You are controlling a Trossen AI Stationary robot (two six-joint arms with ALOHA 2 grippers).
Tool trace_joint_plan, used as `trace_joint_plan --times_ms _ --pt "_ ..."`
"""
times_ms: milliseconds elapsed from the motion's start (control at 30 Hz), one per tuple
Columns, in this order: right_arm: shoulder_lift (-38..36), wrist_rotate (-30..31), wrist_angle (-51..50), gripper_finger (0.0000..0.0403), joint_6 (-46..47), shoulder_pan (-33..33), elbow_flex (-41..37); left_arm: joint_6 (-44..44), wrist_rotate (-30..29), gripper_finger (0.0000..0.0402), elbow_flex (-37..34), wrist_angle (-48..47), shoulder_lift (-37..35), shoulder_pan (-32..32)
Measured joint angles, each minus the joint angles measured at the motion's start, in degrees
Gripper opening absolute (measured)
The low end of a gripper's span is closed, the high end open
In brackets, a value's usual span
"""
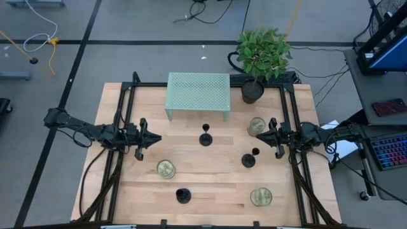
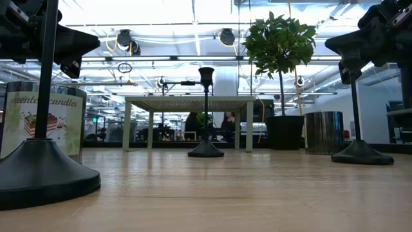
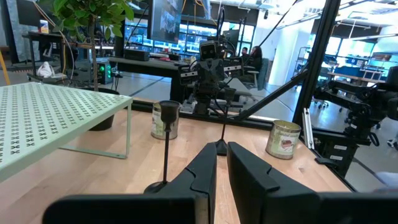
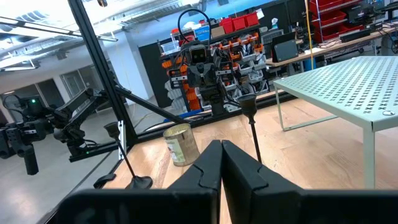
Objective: Pick & Place candle stick holders
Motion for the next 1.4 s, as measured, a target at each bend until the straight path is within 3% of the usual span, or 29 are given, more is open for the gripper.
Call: trace_joint_plan --times_ms 600,900,1333,1400 --pt "0.0 0.0 0.7 0.0004 0.0 0.0 0.0 0.2 0.0 0.0047 0.0 0.0 0.0 0.0" --pt "0.0 0.0 2.1 0.0004 -0.3 0.0 0.0 10.9 -2.2 0.0047 0.0 0.4 0.0 0.0" --pt "0.0 1.8 8.6 0.0004 -15.0 0.0 0.0 13.8 -4.9 0.0047 0.0 0.5 0.0 0.0" --pt "0.0 5.7 10.9 0.0004 -19.3 0.0 0.0 14.6 -7.2 0.0047 0.0 1.1 0.0 0.0"
